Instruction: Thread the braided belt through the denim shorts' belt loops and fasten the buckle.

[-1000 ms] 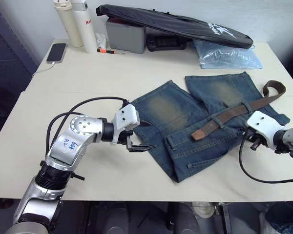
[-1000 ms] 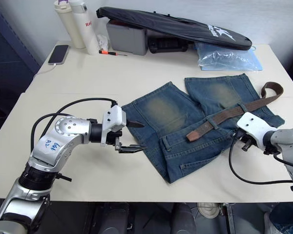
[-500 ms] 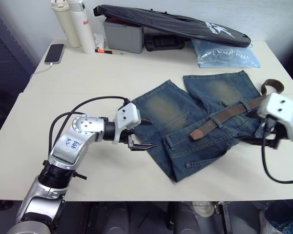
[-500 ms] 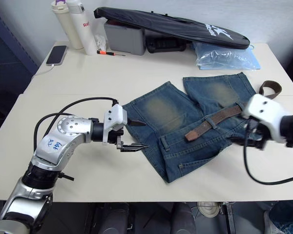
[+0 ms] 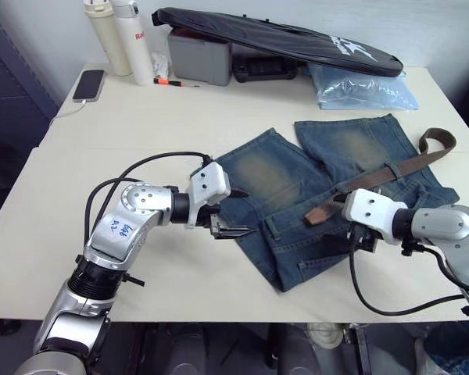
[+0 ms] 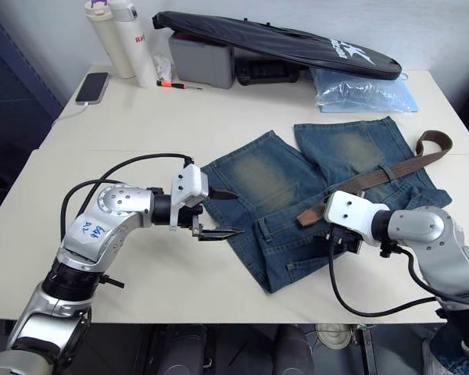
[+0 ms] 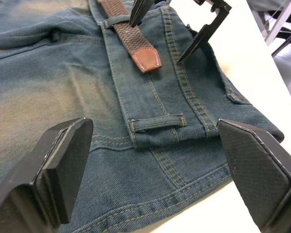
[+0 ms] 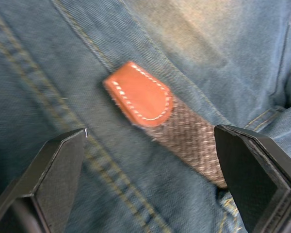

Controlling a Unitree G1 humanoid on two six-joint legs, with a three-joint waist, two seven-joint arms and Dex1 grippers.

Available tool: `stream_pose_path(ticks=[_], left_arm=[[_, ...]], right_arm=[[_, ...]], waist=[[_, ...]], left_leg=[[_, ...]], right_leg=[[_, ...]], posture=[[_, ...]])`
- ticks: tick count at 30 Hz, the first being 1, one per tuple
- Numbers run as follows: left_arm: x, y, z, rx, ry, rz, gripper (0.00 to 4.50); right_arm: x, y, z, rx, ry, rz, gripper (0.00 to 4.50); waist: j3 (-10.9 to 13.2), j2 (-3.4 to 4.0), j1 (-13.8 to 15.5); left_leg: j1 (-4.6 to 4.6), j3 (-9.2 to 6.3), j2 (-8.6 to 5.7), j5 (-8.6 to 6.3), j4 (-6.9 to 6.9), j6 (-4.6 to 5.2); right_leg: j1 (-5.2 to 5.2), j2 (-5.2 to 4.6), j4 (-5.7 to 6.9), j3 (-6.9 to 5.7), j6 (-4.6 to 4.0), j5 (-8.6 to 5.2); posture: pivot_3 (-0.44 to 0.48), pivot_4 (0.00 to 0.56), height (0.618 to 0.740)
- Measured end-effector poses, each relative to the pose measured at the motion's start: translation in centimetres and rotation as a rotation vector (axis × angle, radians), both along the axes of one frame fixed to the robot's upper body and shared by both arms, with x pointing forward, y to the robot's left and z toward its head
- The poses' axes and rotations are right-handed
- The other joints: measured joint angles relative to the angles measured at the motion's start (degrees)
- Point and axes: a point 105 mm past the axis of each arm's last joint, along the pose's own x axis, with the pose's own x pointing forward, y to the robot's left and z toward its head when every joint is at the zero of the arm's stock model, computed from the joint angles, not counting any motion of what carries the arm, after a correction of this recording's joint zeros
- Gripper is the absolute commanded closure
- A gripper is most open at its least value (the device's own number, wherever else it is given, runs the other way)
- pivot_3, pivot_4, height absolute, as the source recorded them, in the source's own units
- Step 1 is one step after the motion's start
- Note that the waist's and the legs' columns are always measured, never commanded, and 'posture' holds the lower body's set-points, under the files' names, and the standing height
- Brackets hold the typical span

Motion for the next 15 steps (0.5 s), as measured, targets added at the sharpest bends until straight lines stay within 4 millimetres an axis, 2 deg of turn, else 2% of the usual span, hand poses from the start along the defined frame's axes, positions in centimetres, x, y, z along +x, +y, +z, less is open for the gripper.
stream_pose_path(ticks=[4, 8, 13, 14, 15], left_arm=[[0.0, 0.1, 0.0, 0.002, 0.0, 0.005, 0.0], [0.1, 0.0, 0.0, 0.002, -0.003, 0.01, 0.0], [0.1, 0.1, 0.0, 0.004, 0.001, 0.013, 0.0], [0.0, 0.1, 0.0, 0.004, -0.001, 0.012, 0.0], [0.0, 0.1, 0.1, 0.006, -0.003, 0.012, 0.0]], right_arm=[[0.3, 0.1, -0.3, 0.012, -0.004, -0.016, 0.06], [0.5, 0.5, -0.6, 0.05, 0.003, -0.034, 1.76], [0.5, 1.0, -0.7, 0.105, 0.02, -0.035, 4.28], [0.6, 1.1, -0.4, 0.119, 0.011, -0.034, 4.48], [0.7, 1.2, -0.1, 0.126, 0.002, -0.029, 4.48]], waist=[[0.0, 0.0, 0.07], [0.0, 0.0, 0.02], [0.0, 0.0, 0.02], [0.0, 0.0, 0.02], [0.0, 0.0, 0.02]], left_leg=[[-0.01, 0.0, 0.0, 0.0, 0.0, 0.0], [0.0, 0.0, 0.0, 0.0, 0.0, 0.0], [0.0, 0.0, 0.0, 0.0, 0.0, 0.0], [0.0, 0.0, 0.0, 0.0, 0.0, 0.0], [0.0, 0.0, 0.0, 0.0, 0.0, 0.0]], right_leg=[[0.0, 0.0, -0.01, 0.0, 0.0, 0.0], [0.0, 0.0, 0.01, 0.0, 0.0, 0.0], [0.0, 0.0, 0.01, 0.0, 0.0, 0.0], [0.0, 0.0, 0.01, 0.0, 0.0, 0.0], [0.0, 0.0, 0.01, 0.0, 0.0, 0.0]], posture=[[0.0, 0.15, 0.739], [0.0, 0.15, 0.739], [0.0, 0.15, 0.739], [0.0, 0.15, 0.739], [0.0, 0.15, 0.739]])
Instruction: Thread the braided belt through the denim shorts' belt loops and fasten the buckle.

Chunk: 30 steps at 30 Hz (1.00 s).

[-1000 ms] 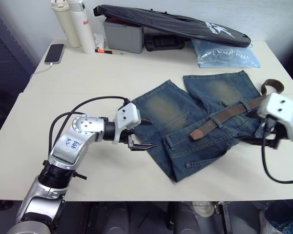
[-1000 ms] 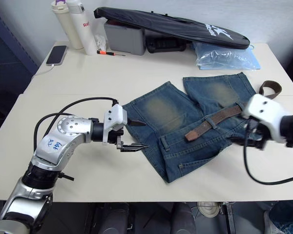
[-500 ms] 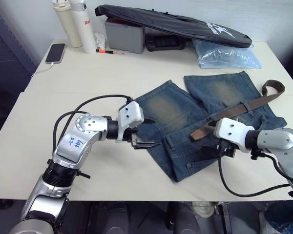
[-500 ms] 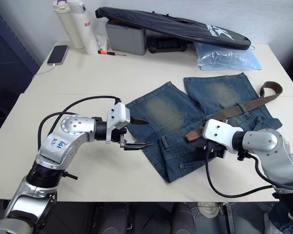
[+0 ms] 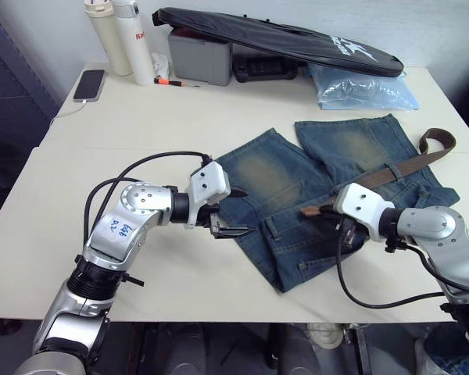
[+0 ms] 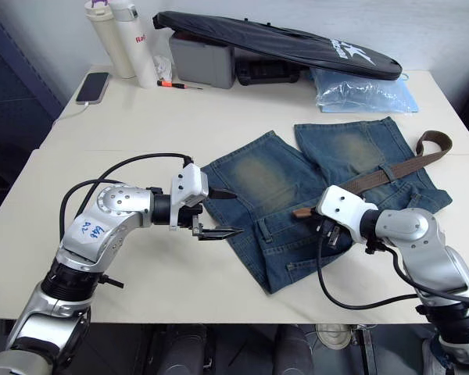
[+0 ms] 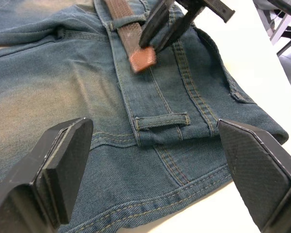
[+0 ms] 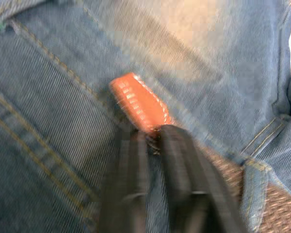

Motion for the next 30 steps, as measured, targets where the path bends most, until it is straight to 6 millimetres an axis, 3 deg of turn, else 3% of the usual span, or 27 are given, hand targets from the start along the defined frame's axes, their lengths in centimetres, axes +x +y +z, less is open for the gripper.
stream_pose_path(ticks=[4, 8, 12, 16, 18, 22, 23, 27, 30], left_arm=[[0.0, 0.3, 0.1, 0.012, -0.007, 0.005, 0.0], [0.0, 0.4, 0.1, 0.016, -0.008, 0.008, 0.0], [0.1, 0.5, 0.1, 0.021, -0.01, 0.011, 0.0], [0.0, 0.5, 0.2, 0.023, -0.016, 0.008, 0.0], [-0.1, 0.5, 0.3, 0.024, -0.021, 0.004, 0.0], [-0.1, 0.5, 0.3, 0.026, -0.02, 0.003, 0.0], [-0.1, 0.6, 0.3, 0.027, -0.021, 0.004, 0.0], [0.3, 1.5, 0.7, 0.038, -0.028, 0.032, 0.0], [0.6, 2.3, 1.1, 0.037, -0.028, 0.06, 0.0]], right_arm=[[0.0, 1.4, 0.8, 0.065, -0.01, 0.035, 4.48], [-1.2, 4.9, 0.4, 0.115, 0.017, 0.139, 4.48], [-1.8, 6.6, -0.2, 0.121, 0.027, 0.175, 4.48], [-2.1, 7.1, -0.8, 0.165, 0.074, 0.15, 2.98], [-2.6, 6.6, -0.2, 0.218, 0.124, 0.131, 1.91], [-3.4, 5.2, 1.4, 0.338, 0.179, 0.071, 0.33], [-3.7, 4.5, 1.7, 0.385, 0.204, 0.036, 0.15], [-4.0, 2.1, 2.7, 0.574, 0.249, -0.125, 0.15], [-4.0, 1.2, 1.8, 0.718, 0.313, -0.27, 0.15]], waist=[[0.0, 0.0, -0.01], [0.0, 0.0, -0.08], [0.0, 0.0, -0.07], [0.0, 0.0, -0.05], [0.0, 0.0, 0.13], [0.0, 0.0, 0.2], [0.0, 0.0, 0.21], [0.0, 0.0, 0.02], [0.0, 0.0, -0.08]], left_leg=[[0.0, 0.0, 0.0, 0.0, -0.01, 0.0], [0.0, -0.01, 0.0, 0.0, -0.01, 0.0], [0.0, -0.01, 0.0, 0.0, -0.01, 0.0], [0.0, 0.0, 0.0, 0.0, -0.01, 0.0], [-0.01, -0.02, 0.0, 0.0, -0.01, 0.01], [-0.01, -0.03, 0.0, -0.01, -0.01, 0.01], [-0.01, -0.04, 0.0, -0.01, -0.01, 0.02], [0.02, -0.04, 0.01, -0.01, -0.02, 0.02], [0.02, -0.05, 0.01, -0.01, -0.06, 0.02]], right_leg=[[0.0, 0.0, 0.01, 0.0, 0.0, 0.0], [-0.01, 0.0, 0.02, 0.0, 0.0, 0.0], [-0.01, 0.0, 0.02, 0.0, 0.0, 0.0], [-0.01, 0.0, 0.02, 0.0, 0.0, 0.0], [-0.01, 0.0, 0.02, 0.0, 0.0, 0.0], [0.0, 0.0, 0.02, 0.0, -0.01, 0.0], [0.0, 0.0, 0.03, -0.01, -0.01, 0.0], [-0.01, 0.01, 0.07, 0.0, -0.03, -0.01], [-0.04, 0.01, 0.1, 0.0, -0.06, -0.03]], posture=[[0.0, 0.15, 0.739], [0.0, 0.15, 0.739], [0.0, 0.15, 0.739], [0.0, 0.15, 0.739], [0.0, 0.15, 0.739], [0.0, 0.15, 0.739], [0.0, 0.15, 0.739], [0.0, 0.15, 0.739], [0.0, 0.15, 0.739]])
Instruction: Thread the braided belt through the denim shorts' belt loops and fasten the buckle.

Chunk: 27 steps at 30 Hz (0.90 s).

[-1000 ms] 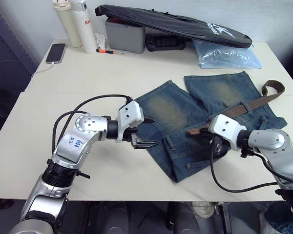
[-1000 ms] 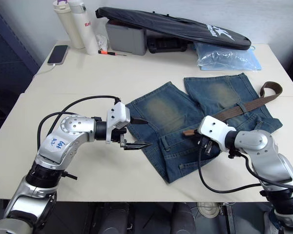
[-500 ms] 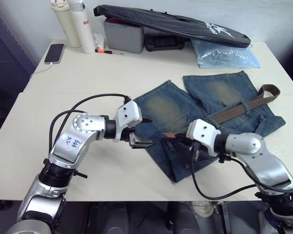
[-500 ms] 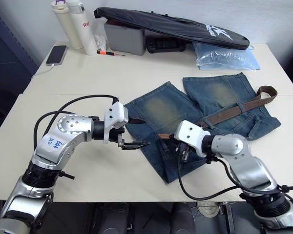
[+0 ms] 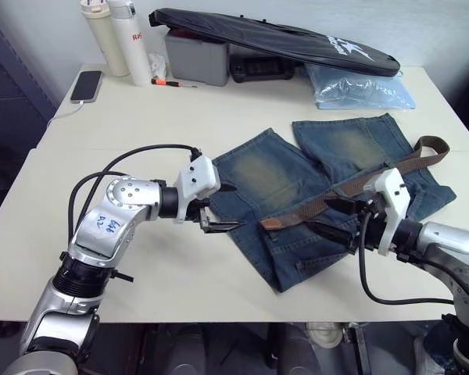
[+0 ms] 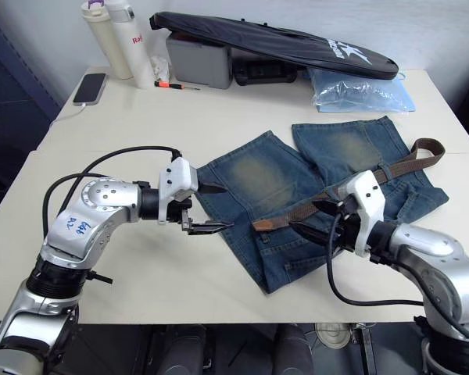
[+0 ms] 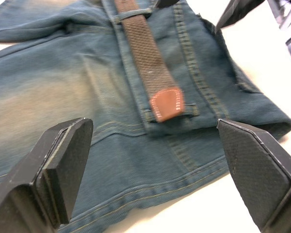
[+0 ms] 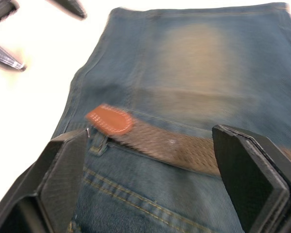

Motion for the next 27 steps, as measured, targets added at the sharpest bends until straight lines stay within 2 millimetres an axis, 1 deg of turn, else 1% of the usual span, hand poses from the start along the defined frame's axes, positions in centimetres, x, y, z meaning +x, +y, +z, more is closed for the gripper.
stream_pose_path(ticks=[2, 4, 5, 7, 11, 14, 18, 24, 27], left_arm=[[-0.1, 1.1, 0.4, -0.006, 0.0, 0.031, 0.0], [-0.2, 1.8, 0.4, -0.005, 0.005, 0.054, 0.0], [-0.3, 2.2, 0.4, -0.002, 0.006, 0.066, 0.0], [-0.5, 2.4, 0.3, 0.001, 0.009, 0.079, 0.0], [-0.4, 2.8, 0.5, 0.001, 0.007, 0.103, 0.0], [-0.7, 2.7, 0.8, -0.006, -0.005, 0.101, 0.0], [-0.8, 2.8, 0.7, -0.01, 0.005, 0.115, 0.0], [-1.0, 3.0, 0.7, -0.002, 0.003, 0.123, 0.0], [-0.9, 3.0, 0.7, -0.005, 0.0, 0.127, 0.0]], right_arm=[[0.3, -0.3, -1.4, 0.177, 0.129, -0.091, 0.15], [0.8, 0.1, -2.2, 0.333, 0.215, -0.128, 0.15], [1.1, 0.5, -2.4, 0.398, 0.254, -0.134, 0.15], [1.3, 0.8, -3.0, 0.461, 0.318, -0.147, 0.15], [1.6, 0.7, -3.4, 0.494, 0.358, -0.177, 0.15], [2.0, 0.4, -3.6, 0.513, 0.376, -0.201, 0.15], [3.4, 0.4, -3.2, 0.621, 0.382, -0.233, 0.15], [3.5, 0.2, -3.4, 0.649, 0.395, -0.262, 0.15], [4.0, 0.5, -3.2, 0.677, 0.398, -0.268, 0.15]], waist=[[-0.02, 0.06, -0.16], [-0.03, 0.07, -0.18], [-0.04, 0.11, -0.19], [-0.05, 0.15, 0.0], [-0.05, 0.15, 0.17], [-0.06, 0.17, -0.16], [-0.07, 0.18, -0.51], [-0.06, 0.19, -0.63], [-0.06, 0.19, -0.9]], left_leg=[[-0.01, 0.02, 0.0, 0.0, -0.01, 0.0], [-0.01, 0.02, 0.0, 0.0, -0.01, 0.0], [-0.01, 0.02, 0.0, 0.01, -0.02, -0.01], [-0.04, 0.01, 0.0, 0.0, -0.04, -0.01], [-0.07, 0.02, -0.01, 0.0, -0.04, 0.0], [-0.02, 0.02, 0.0, 0.01, -0.11, -0.01], [-0.01, 0.02, 0.0, 0.02, -0.12, -0.03], [-0.03, 0.04, -0.01, 0.02, -0.16, -0.03], [-0.02, 0.03, 0.0, 0.02, -0.17, -0.03]], right_leg=[[-0.03, -0.01, 0.02, 0.02, 0.0, 0.0], [-0.06, 0.0, 0.05, 0.02, -0.01, 0.0], [-0.08, 0.0, 0.08, 0.03, -0.02, -0.01], [-0.08, -0.01, 0.07, 0.02, -0.03, -0.02], [-0.07, -0.01, 0.04, 0.02, -0.03, -0.01], [-0.08, 0.0, 0.07, 0.02, -0.03, -0.02], [-0.11, 0.0, 0.11, 0.03, -0.03, -0.02], [-0.11, 0.0, 0.05, 0.02, -0.02, -0.02], [-0.12, 0.0, 0.08, 0.02, -0.02, -0.02]], posture=[[0.0, 0.15, 0.739], [0.0, 0.15, 0.739], [0.0, 0.15, 0.739], [0.0, 0.15, 0.739], [0.0, 0.15, 0.739], [0.0, 0.15, 0.739], [0.0, 0.15, 0.739], [0.0, 0.15, 0.739], [0.0, 0.15, 0.739]])
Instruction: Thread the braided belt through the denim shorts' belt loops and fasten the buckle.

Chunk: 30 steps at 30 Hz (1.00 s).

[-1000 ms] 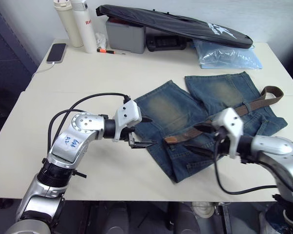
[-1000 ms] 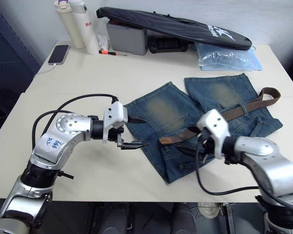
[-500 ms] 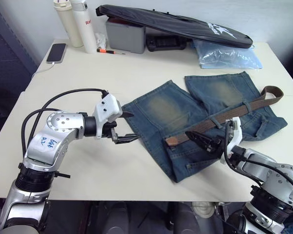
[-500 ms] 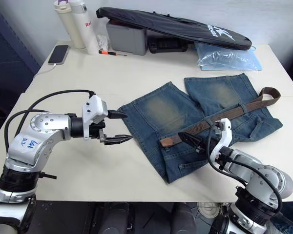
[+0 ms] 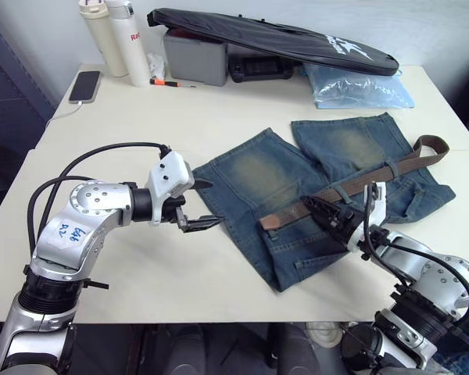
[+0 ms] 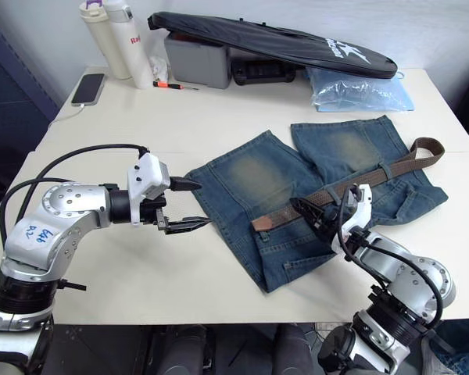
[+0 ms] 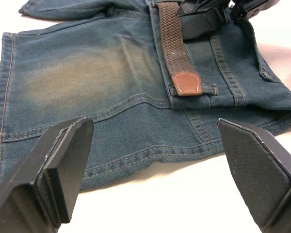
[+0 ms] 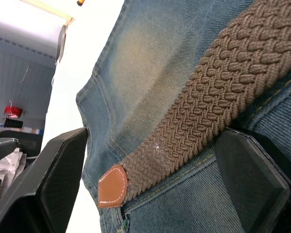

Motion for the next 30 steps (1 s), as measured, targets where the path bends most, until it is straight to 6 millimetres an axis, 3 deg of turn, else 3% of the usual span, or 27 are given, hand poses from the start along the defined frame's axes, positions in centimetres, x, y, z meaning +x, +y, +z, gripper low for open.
stream_pose_path(ticks=[9, 23, 30], left_arm=[[0.1, 0.0, 0.0, -0.002, -0.004, 0.01, 0.0], [0.1, -0.4, -0.1, -0.008, -0.008, -0.003, 0.0], [0.1, -0.6, -0.2, -0.006, -0.009, -0.01, 0.0]], right_arm=[[0.2, 0.2, -0.4, -0.034, 0.028, -0.012, 0.15], [0.7, 3.5, -0.3, 0.151, 0.034, -0.005, 0.15], [0.4, 3.4, -0.4, 0.173, 0.038, -0.007, 0.15]], waist=[[-0.02, -0.01, -0.47], [-0.02, 0.01, -1.26], [-0.02, 0.01, -1.25]], left_leg=[[0.02, 0.0, 0.0, 0.0, -0.02, 0.0], [0.04, 0.04, 0.0, 0.06, -0.36, -0.08], [0.06, 0.04, 0.0, 0.13, -0.59, -0.14]], right_leg=[[0.02, 0.0, -0.03, 0.0, 0.0, 0.0], [-0.11, 0.01, -0.05, 0.0, -0.03, -0.02], [-0.14, 0.01, -0.1, 0.0, -0.05, -0.03]], posture=[[0.0, 0.15, 0.739], [0.0, 0.15, 0.739], [0.0, 0.15, 0.739]])
